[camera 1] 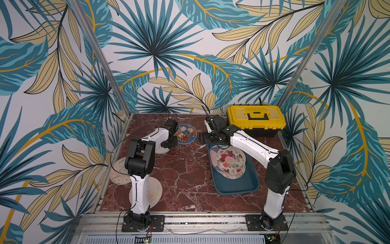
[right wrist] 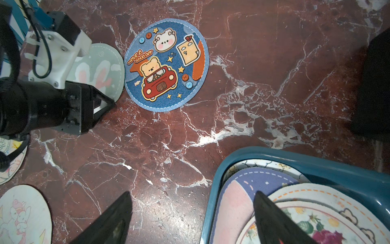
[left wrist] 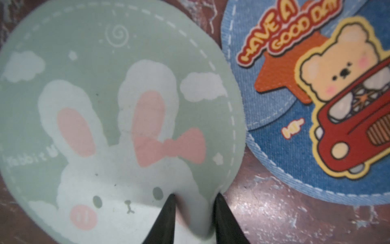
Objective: Put the coasters into the storage box
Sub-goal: Pick up the coaster from the center of the board.
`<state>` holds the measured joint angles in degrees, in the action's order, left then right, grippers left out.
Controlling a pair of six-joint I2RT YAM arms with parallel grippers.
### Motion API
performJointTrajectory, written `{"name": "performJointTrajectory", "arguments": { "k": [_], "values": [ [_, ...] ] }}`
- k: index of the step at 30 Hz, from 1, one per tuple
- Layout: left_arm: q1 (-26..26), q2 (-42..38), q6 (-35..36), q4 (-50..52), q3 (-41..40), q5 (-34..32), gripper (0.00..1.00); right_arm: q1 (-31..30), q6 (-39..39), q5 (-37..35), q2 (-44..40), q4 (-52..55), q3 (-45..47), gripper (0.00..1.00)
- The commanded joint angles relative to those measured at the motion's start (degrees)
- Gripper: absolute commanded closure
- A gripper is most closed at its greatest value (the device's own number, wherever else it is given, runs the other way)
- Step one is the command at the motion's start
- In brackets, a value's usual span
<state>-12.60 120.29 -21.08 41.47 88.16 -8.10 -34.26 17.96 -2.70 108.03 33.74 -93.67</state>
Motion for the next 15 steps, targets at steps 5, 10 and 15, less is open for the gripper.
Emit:
{"name": "performJointTrajectory", "arguments": {
  "k": [5, 10, 15],
  "values": [
    [1.0, 1.9, -0.1, 1.5, -1.3, 0.4, 0.91, 0.0, 0.2, 0.2, 0.9, 0.7, 1.0, 0.11],
    [1.0, 0.7, 0.2, 1.5, -1.6, 0.4, 1.00, 0.0, 0.2, 0.4, 1.2, 0.7, 0.9, 0.11],
    [0.9, -2.4, 1.0, 0.0, -3.2, 0.8, 1.00, 0.1, 0.3, 0.6, 1.3, 0.6, 0.8, 0.11]
  ]
}}
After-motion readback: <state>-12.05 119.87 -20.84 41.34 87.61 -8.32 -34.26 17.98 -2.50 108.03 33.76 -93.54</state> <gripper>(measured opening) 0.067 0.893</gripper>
